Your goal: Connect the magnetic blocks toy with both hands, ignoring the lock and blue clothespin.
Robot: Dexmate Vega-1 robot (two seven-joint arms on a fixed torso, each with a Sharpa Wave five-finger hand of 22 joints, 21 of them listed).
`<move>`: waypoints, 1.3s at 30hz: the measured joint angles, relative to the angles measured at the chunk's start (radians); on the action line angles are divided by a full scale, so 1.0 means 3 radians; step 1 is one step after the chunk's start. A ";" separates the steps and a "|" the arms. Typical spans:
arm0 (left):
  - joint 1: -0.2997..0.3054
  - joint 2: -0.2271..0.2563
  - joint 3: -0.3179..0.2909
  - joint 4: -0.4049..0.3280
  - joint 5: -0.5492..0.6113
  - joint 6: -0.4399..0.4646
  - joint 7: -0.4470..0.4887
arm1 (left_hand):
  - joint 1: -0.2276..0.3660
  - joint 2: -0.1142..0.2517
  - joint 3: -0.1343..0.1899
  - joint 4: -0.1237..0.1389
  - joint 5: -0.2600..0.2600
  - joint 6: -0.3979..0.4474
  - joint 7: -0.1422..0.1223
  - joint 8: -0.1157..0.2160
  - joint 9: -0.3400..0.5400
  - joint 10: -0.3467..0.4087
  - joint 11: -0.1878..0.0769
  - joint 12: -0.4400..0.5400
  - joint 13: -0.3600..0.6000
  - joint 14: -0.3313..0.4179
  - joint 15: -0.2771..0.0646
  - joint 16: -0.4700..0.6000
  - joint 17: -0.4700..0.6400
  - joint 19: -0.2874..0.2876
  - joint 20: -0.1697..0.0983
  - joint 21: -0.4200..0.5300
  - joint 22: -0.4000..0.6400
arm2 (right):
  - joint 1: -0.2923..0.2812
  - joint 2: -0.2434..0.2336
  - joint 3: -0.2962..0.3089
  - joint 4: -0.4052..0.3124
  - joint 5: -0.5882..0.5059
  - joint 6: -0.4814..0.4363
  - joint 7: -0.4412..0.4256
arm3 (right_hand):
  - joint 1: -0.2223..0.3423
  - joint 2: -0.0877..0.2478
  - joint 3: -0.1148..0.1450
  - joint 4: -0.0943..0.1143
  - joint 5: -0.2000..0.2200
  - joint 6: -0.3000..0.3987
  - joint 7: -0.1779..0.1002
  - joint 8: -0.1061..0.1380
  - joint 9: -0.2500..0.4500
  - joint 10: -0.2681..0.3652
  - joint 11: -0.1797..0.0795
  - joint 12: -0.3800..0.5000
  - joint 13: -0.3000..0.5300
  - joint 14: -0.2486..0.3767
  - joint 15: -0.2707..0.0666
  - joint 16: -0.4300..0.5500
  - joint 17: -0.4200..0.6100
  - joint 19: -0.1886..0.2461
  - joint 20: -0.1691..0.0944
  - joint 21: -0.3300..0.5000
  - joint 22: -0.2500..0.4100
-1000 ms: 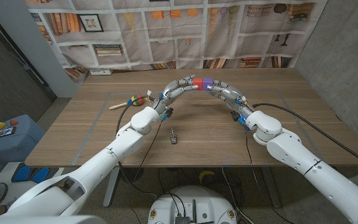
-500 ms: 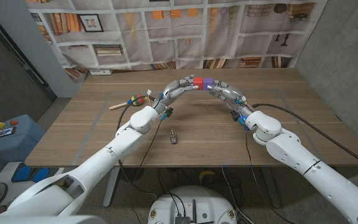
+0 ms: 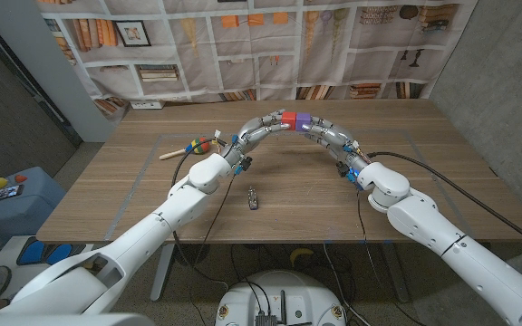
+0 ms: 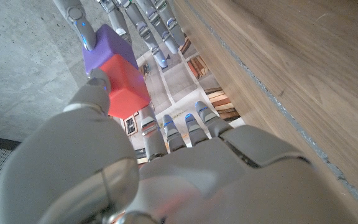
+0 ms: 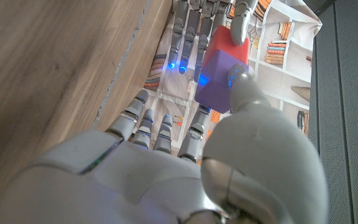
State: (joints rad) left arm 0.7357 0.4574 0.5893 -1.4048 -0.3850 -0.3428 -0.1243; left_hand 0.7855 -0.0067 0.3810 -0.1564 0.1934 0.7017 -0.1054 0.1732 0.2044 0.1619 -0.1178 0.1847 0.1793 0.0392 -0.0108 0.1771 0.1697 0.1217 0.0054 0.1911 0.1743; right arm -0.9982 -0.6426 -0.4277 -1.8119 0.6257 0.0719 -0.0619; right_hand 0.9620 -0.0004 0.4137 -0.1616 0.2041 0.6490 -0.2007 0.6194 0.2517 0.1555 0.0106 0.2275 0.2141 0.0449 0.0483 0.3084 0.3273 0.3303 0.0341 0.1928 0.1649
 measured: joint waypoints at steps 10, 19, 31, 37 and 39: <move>-0.0001 0.0014 -0.0005 0.0004 -0.0030 -0.0005 -0.0045 | -0.0003 -0.0022 -0.0014 -0.0014 0.0000 0.0049 0.0018 0.0054 0.0000 -0.0018 -0.0018 0.0000 0.0000 0.0000 0.0000 0.0000 0.0000 -0.0018 0.0018 0.0000 0.0000 | -0.0015 0.0006 0.0004 0.0000 0.0002 0.0013 -0.0019 | 0.0000 0.0000 -0.0013 -0.0014 0.0000 0.0000 0.0000 0.0000 -0.0014 0.0000 0.0000 0.0000 0.0000 0.0000 0.0000 0.0000 0.0000 0.0000 0.0000 0.0000 0.0000; -0.0001 0.0014 -0.0011 0.0004 -0.0026 -0.0014 -0.0035 | 0.0024 -0.0057 -0.0023 -0.0023 0.0023 0.0357 0.0150 0.0200 -0.0009 0.0077 -0.0081 0.0055 0.0000 0.0036 -0.0036 0.0016 0.0000 0.0007 0.0018 0.0002 0.0000 | -0.0019 0.0012 0.0006 0.0000 0.0002 0.0019 -0.0025 | 0.0000 0.0000 -0.0014 -0.0013 0.0023 0.0000 0.0000 0.0000 -0.0014 0.0000 0.0000 0.0000 0.0000 0.0000 0.0000 0.0000 0.0000 0.0000 0.0000 0.0000 0.0000; 0.0021 0.0004 -0.0024 0.0012 0.0006 -0.0051 0.0029 | 0.0060 -0.0020 -0.0011 -0.0037 0.0022 0.0414 0.0208 0.0226 -0.0009 0.0145 -0.0119 0.0055 -0.0001 0.0090 -0.0054 0.0016 0.0000 0.0033 0.0008 0.0021 0.0000 | -0.0024 0.0015 0.0008 0.0000 0.0014 0.0021 -0.0027 | 0.0013 0.0013 -0.0037 -0.0017 0.0023 0.0000 0.0000 0.0000 -0.0028 0.0000 0.0000 -0.0023 0.0000 0.0000 0.0000 0.0000 0.0017 0.0000 0.0000 0.0000 0.0000; 0.0028 0.0001 -0.0034 0.0016 0.0026 -0.0073 0.0059 | 0.0073 -0.0007 -0.0015 -0.0042 0.0022 0.0413 0.0208 0.0222 -0.0008 0.0158 -0.0106 0.0055 -0.0001 0.0120 -0.0059 0.0016 0.0000 0.0061 0.0000 0.0021 0.0000 | -0.0023 0.0016 0.0008 0.0000 0.0021 0.0021 -0.0019 | 0.0013 0.0013 -0.0038 -0.0018 0.0023 0.0000 0.0000 0.0000 -0.0028 0.0000 0.0000 -0.0023 0.0000 0.0000 0.0000 0.0000 0.0017 0.0000 0.0000 0.0000 0.0000; 0.0028 0.0000 -0.0034 0.0018 0.0028 -0.0078 0.0063 | 0.0073 -0.0007 -0.0002 -0.0055 0.0028 0.0413 0.0208 0.0221 -0.0007 0.0163 -0.0101 0.0055 -0.0001 0.0120 -0.0059 0.0016 0.0000 0.0061 0.0000 0.0021 0.0000 | -0.0022 0.0016 0.0008 0.0000 0.0022 0.0021 -0.0017 | 0.0013 0.0013 -0.0041 -0.0022 0.0023 0.0000 0.0000 0.0000 -0.0028 0.0000 0.0000 -0.0023 0.0000 0.0000 0.0000 0.0000 0.0017 0.0000 0.0000 0.0000 0.0000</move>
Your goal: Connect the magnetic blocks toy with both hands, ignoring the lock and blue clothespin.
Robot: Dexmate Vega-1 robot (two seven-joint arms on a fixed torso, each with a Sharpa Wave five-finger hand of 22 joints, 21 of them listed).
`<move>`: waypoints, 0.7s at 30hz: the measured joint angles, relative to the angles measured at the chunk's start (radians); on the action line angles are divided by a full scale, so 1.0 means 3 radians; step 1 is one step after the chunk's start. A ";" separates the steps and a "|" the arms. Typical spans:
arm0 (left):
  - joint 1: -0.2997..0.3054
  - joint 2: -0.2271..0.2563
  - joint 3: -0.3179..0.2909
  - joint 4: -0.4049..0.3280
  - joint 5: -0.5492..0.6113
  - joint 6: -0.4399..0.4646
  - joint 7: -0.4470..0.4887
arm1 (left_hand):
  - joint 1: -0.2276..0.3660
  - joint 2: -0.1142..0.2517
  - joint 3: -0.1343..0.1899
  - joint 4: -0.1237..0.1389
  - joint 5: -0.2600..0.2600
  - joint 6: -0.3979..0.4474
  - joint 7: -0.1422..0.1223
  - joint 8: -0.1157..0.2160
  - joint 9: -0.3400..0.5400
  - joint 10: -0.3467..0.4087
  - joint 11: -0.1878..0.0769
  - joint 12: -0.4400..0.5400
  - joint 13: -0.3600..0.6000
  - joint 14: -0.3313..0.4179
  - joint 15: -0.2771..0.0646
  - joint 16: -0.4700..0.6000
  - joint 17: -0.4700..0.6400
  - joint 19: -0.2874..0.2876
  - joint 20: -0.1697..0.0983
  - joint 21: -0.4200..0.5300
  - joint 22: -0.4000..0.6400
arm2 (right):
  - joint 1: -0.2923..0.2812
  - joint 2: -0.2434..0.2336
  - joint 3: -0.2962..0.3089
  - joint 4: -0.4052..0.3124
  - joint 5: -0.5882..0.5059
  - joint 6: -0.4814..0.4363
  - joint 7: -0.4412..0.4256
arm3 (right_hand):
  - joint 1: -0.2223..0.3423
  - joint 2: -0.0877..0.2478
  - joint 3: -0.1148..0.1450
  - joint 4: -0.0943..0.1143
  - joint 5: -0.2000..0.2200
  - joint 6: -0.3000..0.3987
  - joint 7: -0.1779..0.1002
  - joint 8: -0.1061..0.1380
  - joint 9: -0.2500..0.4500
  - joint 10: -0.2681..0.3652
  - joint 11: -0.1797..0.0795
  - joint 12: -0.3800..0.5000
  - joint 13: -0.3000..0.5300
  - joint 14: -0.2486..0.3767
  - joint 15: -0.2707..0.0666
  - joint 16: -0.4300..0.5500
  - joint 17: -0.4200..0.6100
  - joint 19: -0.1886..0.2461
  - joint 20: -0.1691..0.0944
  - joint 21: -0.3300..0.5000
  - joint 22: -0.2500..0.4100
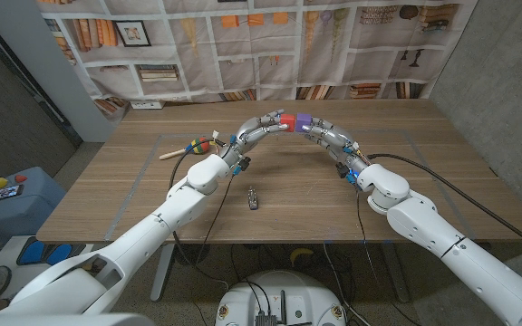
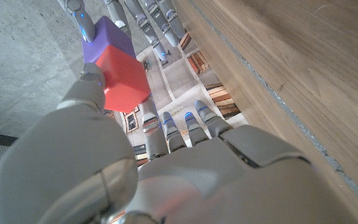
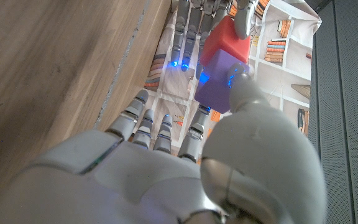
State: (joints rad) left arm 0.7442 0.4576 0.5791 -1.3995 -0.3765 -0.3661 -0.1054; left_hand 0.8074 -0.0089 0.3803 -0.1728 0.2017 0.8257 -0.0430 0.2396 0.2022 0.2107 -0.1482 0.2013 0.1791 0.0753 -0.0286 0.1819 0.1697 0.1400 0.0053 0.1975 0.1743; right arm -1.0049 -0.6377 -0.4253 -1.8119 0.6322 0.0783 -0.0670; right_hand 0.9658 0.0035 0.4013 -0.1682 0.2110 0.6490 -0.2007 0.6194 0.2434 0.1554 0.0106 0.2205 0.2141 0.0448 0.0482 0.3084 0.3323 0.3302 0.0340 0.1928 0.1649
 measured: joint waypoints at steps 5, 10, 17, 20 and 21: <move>0.0000 -0.0002 -0.0004 0.0011 0.0008 -0.0016 0.0010 | 0.0000 0.0000 -0.0003 -0.0005 0.0010 0.0000 0.0000 -0.0002 0.0001 0.0000 0.0000 0.0000 0.0000 0.0000 0.0000 0.0000 0.0000 0.0000 0.0000 0.0000 0.0000 | 0.0011 0.0001 -0.0004 0.0002 0.0005 0.0000 0.0013 | 0.0000 0.0000 0.0000 0.0000 -0.0001 0.0000 0.0000 0.0000 -0.0010 0.0000 0.0000 0.0000 0.0000 0.0000 0.0000 0.0000 0.0000 0.0000 0.0000 0.0000 0.0000; -0.0018 -0.0008 -0.0004 0.0034 0.0010 -0.0026 0.0000 | 0.0000 0.0000 -0.0003 -0.0006 0.0010 0.0000 0.0000 -0.0003 0.0001 0.0018 -0.0018 0.0000 0.0000 0.0018 -0.0018 0.0000 0.0000 0.0000 0.0000 0.0000 0.0000 | 0.0024 0.0003 -0.0009 0.0010 0.0013 -0.0010 0.0023 | 0.0000 0.0000 -0.0001 0.0000 -0.0002 0.0000 0.0000 0.0000 -0.0019 0.0000 0.0000 0.0000 0.0000 0.0000 0.0000 0.0000 0.0000 0.0000 0.0000 0.0000 0.0000; -0.0055 -0.0020 0.0001 0.0071 0.0011 -0.0043 -0.0039 | 0.0000 0.0000 -0.0003 -0.0006 0.0010 -0.0001 0.0000 -0.0017 0.0001 0.0018 -0.0018 0.0000 0.0000 0.0018 -0.0018 0.0000 0.0000 0.0000 0.0000 0.0000 0.0000 | 0.0038 0.0004 -0.0015 0.0015 0.0028 -0.0028 0.0041 | -0.0001 -0.0001 -0.0019 0.0009 -0.0004 0.0000 0.0000 0.0000 -0.0019 0.0000 0.0000 0.0000 0.0000 0.0000 0.0000 0.0000 0.0000 0.0000 0.0000 0.0000 0.0000; -0.0071 -0.0023 0.0006 0.0086 0.0011 -0.0049 -0.0055 | 0.0001 0.0000 -0.0003 -0.0006 0.0010 -0.0001 -0.0001 -0.0021 0.0001 0.0018 -0.0018 0.0000 0.0000 0.0018 -0.0018 0.0000 0.0000 0.0000 0.0000 0.0000 0.0000 | 0.0044 0.0004 -0.0016 0.0016 0.0043 -0.0040 0.0053 | 0.0000 0.0000 -0.0018 0.0009 -0.0004 0.0000 0.0000 0.0000 -0.0019 0.0000 0.0000 0.0000 0.0000 0.0000 0.0000 0.0000 0.0000 -0.0001 0.0001 0.0000 0.0000; -0.0076 -0.0024 0.0008 0.0090 0.0012 -0.0050 -0.0060 | 0.0046 0.0003 -0.0003 -0.0006 0.0010 -0.0001 -0.0001 -0.0021 0.0001 0.0018 -0.0018 0.0000 0.0000 0.0018 -0.0018 0.0000 0.0000 0.0000 0.0000 0.0000 0.0000 | 0.0045 0.0004 -0.0016 0.0016 0.0047 -0.0042 0.0055 | 0.0000 0.0000 -0.0018 0.0009 -0.0004 0.0000 0.0000 0.0000 -0.0019 0.0000 0.0000 0.0000 0.0000 0.0000 0.0000 0.0000 -0.0001 -0.0013 0.0013 0.0000 0.0000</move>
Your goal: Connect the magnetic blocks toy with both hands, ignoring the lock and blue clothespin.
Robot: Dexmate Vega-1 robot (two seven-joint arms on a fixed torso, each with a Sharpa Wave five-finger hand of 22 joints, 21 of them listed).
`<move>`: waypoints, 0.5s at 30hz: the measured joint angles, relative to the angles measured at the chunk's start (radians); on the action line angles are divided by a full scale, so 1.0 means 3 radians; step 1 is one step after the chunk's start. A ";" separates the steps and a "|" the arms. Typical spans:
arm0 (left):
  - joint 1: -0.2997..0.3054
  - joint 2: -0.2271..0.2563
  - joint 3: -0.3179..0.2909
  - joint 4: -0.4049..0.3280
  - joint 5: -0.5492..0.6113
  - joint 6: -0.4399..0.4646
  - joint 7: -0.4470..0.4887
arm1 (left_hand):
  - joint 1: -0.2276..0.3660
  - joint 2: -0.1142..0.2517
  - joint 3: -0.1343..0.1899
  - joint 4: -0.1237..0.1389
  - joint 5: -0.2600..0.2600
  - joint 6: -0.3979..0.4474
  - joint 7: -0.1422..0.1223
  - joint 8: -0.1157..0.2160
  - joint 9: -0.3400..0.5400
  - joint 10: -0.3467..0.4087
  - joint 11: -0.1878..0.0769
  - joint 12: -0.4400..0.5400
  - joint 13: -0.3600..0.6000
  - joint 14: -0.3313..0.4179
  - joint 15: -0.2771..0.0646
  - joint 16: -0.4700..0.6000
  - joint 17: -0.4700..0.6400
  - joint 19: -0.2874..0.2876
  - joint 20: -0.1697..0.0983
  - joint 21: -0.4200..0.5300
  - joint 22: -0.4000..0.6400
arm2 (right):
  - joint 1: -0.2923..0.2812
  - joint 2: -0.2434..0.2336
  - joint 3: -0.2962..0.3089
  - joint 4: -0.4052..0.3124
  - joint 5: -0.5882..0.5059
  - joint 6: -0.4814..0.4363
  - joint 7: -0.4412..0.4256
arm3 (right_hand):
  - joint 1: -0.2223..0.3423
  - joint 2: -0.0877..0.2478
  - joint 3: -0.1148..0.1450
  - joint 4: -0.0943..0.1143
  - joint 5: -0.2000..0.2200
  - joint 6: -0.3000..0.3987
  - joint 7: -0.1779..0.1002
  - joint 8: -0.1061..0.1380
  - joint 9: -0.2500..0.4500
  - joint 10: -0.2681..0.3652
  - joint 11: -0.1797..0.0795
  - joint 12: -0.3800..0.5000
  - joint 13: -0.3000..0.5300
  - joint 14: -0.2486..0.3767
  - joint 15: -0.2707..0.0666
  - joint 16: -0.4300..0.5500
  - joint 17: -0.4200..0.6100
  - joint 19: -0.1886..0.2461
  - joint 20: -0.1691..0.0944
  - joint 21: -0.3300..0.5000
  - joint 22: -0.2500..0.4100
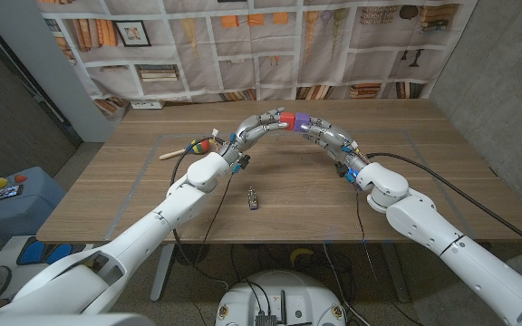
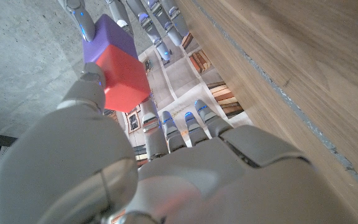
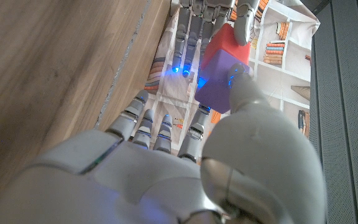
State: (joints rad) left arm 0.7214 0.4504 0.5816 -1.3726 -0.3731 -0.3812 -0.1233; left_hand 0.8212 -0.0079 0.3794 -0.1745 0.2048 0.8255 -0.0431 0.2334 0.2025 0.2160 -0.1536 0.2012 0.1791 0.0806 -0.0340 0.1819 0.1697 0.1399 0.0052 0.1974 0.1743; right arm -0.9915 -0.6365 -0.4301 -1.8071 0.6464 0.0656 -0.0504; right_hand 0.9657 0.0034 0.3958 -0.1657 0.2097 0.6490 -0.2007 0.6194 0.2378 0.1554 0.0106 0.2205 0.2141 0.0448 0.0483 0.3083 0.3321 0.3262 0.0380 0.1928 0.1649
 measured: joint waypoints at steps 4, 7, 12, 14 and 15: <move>-0.0017 -0.0001 0.0005 0.0015 0.0001 -0.0002 -0.0012 | 0.0030 0.0001 0.0000 0.0000 0.0000 0.0000 0.0000 0.0000 -0.0001 0.0000 0.0000 0.0000 0.0000 0.0000 0.0000 0.0000 0.0000 0.0000 0.0000 0.0000 0.0000 | 0.0004 0.0000 0.0000 0.0003 0.0012 -0.0006 0.0011 | 0.0000 0.0000 0.0000 0.0000 -0.0001 0.0000 0.0000 0.0000 0.0000 0.0000 0.0000 0.0000 0.0000 -0.0001 0.0001 0.0000 0.0000 -0.0006 0.0006 0.0000 0.0000; -0.0025 -0.0001 0.0008 0.0022 0.0001 -0.0002 -0.0026 | 0.0030 0.0001 0.0000 0.0000 0.0000 0.0000 0.0000 -0.0001 -0.0001 0.0000 0.0000 0.0000 0.0000 0.0000 0.0000 0.0000 0.0000 0.0000 0.0000 0.0000 0.0000 | 0.0007 -0.0001 0.0000 0.0007 0.0019 -0.0006 0.0020 | 0.0000 0.0000 0.0000 0.0000 -0.0003 0.0000 0.0000 0.0000 0.0000 -0.0001 0.0001 0.0000 0.0000 -0.0013 0.0012 0.0000 0.0000 -0.0006 0.0006 0.0000 0.0000; -0.0036 -0.0004 0.0012 0.0032 0.0001 -0.0002 -0.0038 | 0.0039 -0.0008 0.0007 0.0007 0.0000 -0.0001 0.0000 -0.0002 -0.0003 0.0000 0.0000 0.0000 0.0000 0.0000 0.0000 0.0000 0.0000 0.0012 -0.0013 0.0000 0.0000 | 0.0010 -0.0003 0.0000 0.0013 0.0040 -0.0006 0.0045 | 0.0001 0.0001 -0.0024 0.0005 -0.0003 0.0000 0.0000 0.0000 -0.0001 -0.0020 0.0020 0.0000 0.0000 -0.0031 0.0031 -0.0023 0.0000 -0.0030 0.0030 0.0000 0.0000; -0.0037 -0.0004 0.0013 0.0035 0.0001 -0.0002 -0.0041 | 0.0039 -0.0008 0.0007 0.0007 0.0000 -0.0001 0.0000 -0.0003 -0.0002 0.0000 0.0000 0.0000 0.0000 0.0000 0.0000 0.0000 0.0000 0.0012 -0.0012 0.0000 0.0000 | 0.0011 -0.0005 0.0000 0.0018 0.0052 -0.0006 0.0060 | 0.0001 0.0001 -0.0024 0.0005 -0.0003 -0.0001 0.0001 0.0000 -0.0004 -0.0031 0.0031 -0.0001 0.0000 -0.0031 0.0031 -0.0023 0.0000 -0.0029 0.0029 0.0000 0.0000; -0.0038 -0.0005 0.0014 0.0036 0.0001 -0.0002 -0.0042 | 0.0042 -0.0011 0.0007 0.0007 0.0000 -0.0001 0.0000 -0.0008 -0.0002 0.0000 0.0000 0.0000 0.0000 0.0000 0.0000 0.0000 0.0000 0.0012 -0.0012 0.0000 0.0000 | 0.0012 -0.0006 0.0000 0.0019 0.0053 -0.0006 0.0062 | 0.0001 0.0001 -0.0024 0.0005 -0.0003 -0.0001 0.0001 0.0000 -0.0006 -0.0031 0.0031 -0.0018 0.0000 -0.0033 0.0033 -0.0023 0.0000 -0.0029 0.0029 0.0000 0.0000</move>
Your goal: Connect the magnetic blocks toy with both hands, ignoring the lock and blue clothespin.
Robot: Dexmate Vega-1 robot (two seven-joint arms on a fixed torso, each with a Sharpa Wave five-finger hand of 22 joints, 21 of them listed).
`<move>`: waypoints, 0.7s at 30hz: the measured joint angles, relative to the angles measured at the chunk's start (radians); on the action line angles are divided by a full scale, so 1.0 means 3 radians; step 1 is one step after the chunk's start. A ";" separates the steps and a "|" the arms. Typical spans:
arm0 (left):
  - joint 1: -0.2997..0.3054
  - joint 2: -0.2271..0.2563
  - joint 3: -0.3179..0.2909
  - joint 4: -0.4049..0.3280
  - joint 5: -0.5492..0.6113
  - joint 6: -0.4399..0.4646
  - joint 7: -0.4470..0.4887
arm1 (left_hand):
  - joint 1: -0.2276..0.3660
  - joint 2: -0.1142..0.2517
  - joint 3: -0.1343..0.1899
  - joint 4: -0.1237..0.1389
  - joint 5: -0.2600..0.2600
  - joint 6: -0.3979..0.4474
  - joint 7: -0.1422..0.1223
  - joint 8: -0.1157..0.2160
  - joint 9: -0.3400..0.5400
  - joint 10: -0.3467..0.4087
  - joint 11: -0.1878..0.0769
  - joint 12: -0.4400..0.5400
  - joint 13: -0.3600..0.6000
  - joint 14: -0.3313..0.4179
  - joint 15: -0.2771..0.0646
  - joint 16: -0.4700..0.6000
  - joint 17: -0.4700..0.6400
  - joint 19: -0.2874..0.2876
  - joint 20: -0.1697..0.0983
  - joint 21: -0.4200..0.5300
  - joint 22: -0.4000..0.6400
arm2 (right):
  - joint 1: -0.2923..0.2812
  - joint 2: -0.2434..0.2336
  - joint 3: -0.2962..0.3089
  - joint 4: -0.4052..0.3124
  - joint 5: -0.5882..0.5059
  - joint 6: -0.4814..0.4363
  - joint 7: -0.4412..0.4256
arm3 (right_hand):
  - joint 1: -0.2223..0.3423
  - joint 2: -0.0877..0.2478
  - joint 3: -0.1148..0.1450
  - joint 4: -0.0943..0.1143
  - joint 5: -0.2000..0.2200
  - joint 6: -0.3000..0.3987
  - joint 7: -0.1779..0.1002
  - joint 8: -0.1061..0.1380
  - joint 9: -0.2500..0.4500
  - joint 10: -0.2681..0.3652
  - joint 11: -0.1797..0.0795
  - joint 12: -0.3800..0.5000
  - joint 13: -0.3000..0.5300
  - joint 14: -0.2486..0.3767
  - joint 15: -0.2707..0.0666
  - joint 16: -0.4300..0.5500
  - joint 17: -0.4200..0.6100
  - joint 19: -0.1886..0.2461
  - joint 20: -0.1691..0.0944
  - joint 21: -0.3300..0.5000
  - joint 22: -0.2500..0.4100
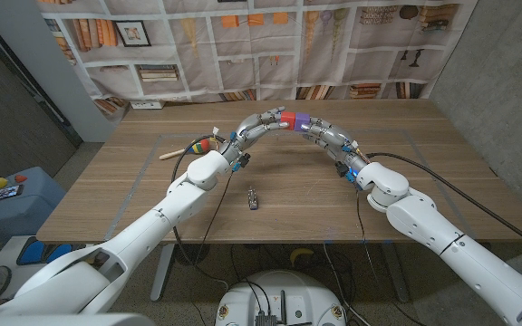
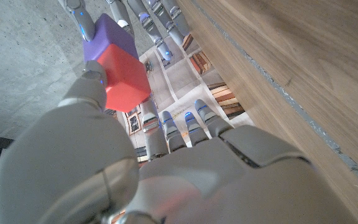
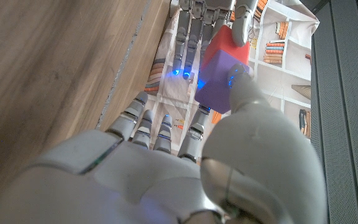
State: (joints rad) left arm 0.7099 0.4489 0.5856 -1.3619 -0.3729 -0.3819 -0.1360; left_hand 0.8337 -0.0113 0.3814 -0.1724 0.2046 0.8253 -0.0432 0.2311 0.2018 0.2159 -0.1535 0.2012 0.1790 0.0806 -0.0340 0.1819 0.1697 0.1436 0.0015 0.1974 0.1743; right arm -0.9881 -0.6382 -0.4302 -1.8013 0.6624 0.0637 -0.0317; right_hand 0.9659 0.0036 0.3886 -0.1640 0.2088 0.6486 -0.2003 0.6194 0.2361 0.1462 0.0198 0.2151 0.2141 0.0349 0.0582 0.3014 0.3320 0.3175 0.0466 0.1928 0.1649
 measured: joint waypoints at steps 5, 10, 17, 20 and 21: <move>-0.0002 -0.0002 0.0001 0.0001 0.0000 -0.0001 -0.0001 | 0.0017 0.0008 0.0000 0.0000 -0.0002 0.0000 0.0000 -0.0004 0.0000 0.0000 0.0000 0.0000 0.0000 0.0000 0.0000 0.0000 0.0000 0.0000 0.0000 0.0000 0.0000 | 0.0003 -0.0003 0.0003 0.0011 0.0022 0.0004 0.0031 | 0.0000 0.0000 0.0000 0.0000 0.0000 -0.0005 0.0005 0.0000 -0.0005 -0.0012 0.0012 -0.0008 0.0000 -0.0015 0.0016 0.0000 0.0014 0.0000 0.0000 0.0000 0.0000; -0.0002 -0.0003 0.0001 0.0001 0.0000 -0.0002 -0.0001 | 0.0017 0.0008 0.0000 0.0000 -0.0003 0.0000 0.0000 0.0000 0.0001 0.0018 -0.0018 0.0000 0.0000 0.0000 0.0000 0.0000 0.0000 0.0018 0.0018 0.0000 0.0000 | 0.0004 -0.0004 0.0004 0.0020 0.0039 0.0014 0.0056 | 0.0009 0.0009 -0.0013 0.0013 0.0000 -0.0050 0.0050 0.0000 -0.0015 -0.0036 0.0036 -0.0008 0.0000 -0.0017 0.0017 -0.0006 0.0016 -0.0031 0.0006 -0.0016 0.0000; -0.0002 -0.0008 0.0002 0.0003 0.0001 -0.0009 0.0000 | 0.0016 0.0008 0.0000 0.0000 -0.0006 0.0000 0.0000 0.0000 0.0003 0.0018 -0.0018 0.0000 0.0000 0.0018 0.0018 0.0000 0.0000 0.0018 0.0018 0.0000 0.0000 | 0.0005 -0.0004 0.0005 0.0033 0.0060 0.0028 0.0081 | -0.0105 0.0122 -0.0027 0.0000 0.0007 -0.0068 0.0068 -0.0020 -0.0022 -0.0038 0.0033 -0.0008 0.0008 -0.0039 0.0039 -0.0019 0.0016 -0.0031 0.0006 -0.0016 0.0000; -0.0002 -0.0010 0.0003 0.0003 0.0000 -0.0010 0.0001 | 0.0016 0.0009 0.0000 0.0000 -0.0006 -0.0001 0.0000 0.0000 0.0003 0.0018 -0.0018 0.0000 0.0000 0.0018 0.0018 0.0000 0.0000 0.0018 0.0018 0.0000 0.0000 | 0.0005 -0.0003 0.0006 0.0039 0.0066 0.0035 0.0087 | -0.0105 0.0122 -0.0027 0.0000 0.0007 -0.0081 0.0081 -0.0020 -0.0022 -0.0060 0.0035 -0.0008 0.0008 -0.0039 0.0039 -0.0019 0.0016 -0.0031 0.0006 -0.0016 0.0000; -0.0001 -0.0010 0.0003 0.0003 0.0001 -0.0010 0.0001 | 0.0016 0.0009 -0.0001 0.0000 -0.0006 0.0000 0.0000 0.0000 0.0003 0.0018 -0.0018 0.0000 0.0000 0.0018 0.0018 0.0000 0.0000 0.0018 0.0018 0.0000 0.0000 | 0.0005 -0.0002 0.0006 0.0040 0.0066 0.0036 0.0088 | -0.0105 0.0122 -0.0027 -0.0001 0.0007 -0.0086 0.0085 -0.0020 -0.0022 -0.0064 0.0039 -0.0008 0.0008 -0.0039 0.0039 -0.0019 0.0015 -0.0031 0.0006 -0.0016 0.0000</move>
State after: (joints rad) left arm 0.7097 0.4459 0.5865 -1.3609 -0.3727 -0.3850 -0.1357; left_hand 0.8386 -0.0087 0.3813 -0.1725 0.2027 0.8252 -0.0433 0.2311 0.2026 0.2213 -0.1590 0.2012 0.1789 0.0859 -0.0285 0.1819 0.1697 0.1489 0.0071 0.1974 0.1743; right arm -0.9864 -0.6390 -0.4285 -1.7892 0.6823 0.0744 -0.0052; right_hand 0.9343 0.0402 0.3805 -0.1642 0.2110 0.6229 -0.1747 0.6134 0.2296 0.1270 0.0315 0.2126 0.2165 0.0231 0.0698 0.2958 0.3367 0.3083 0.0483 0.1880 0.1649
